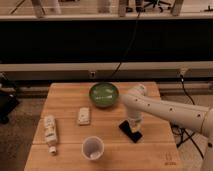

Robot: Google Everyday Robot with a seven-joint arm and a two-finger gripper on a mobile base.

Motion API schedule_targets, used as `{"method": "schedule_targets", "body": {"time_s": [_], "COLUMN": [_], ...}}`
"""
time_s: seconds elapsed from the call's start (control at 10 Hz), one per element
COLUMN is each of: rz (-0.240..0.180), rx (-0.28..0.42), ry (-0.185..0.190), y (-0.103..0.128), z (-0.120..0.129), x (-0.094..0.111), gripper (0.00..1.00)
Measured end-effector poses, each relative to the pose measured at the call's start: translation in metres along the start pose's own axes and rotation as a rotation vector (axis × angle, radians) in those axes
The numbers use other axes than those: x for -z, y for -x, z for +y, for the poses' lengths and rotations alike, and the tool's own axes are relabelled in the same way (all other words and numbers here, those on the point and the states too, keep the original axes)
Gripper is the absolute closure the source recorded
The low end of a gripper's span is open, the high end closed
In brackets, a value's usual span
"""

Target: Push the eraser across the table

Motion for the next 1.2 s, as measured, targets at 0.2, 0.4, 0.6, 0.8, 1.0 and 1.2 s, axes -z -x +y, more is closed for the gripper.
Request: {"method": "schedule_targets", "body": {"time_s": [0.2,0.4,0.6,0.8,1.0,1.2], "rz": [0.001,0.011,0.007,0.007,0.016,0.014], "rx": [0.0,0.009,0.006,0.006,0.013,0.014], "ry": [0.0,-0.001,-0.001,0.0,0.0,0.0], "y": [-0.0004,0.0018,0.0024,0.0027,0.0063,0.0081], "z": [0.0,-0.0017,-0.0017,-0.0014,-0.0032,-0.0037], "x": [0.0005,-0.0014,0.0,0.0004,-0.0022,-0.0007], "gripper": [0.99,0.99,0.99,0.99,0.99,0.99]}}
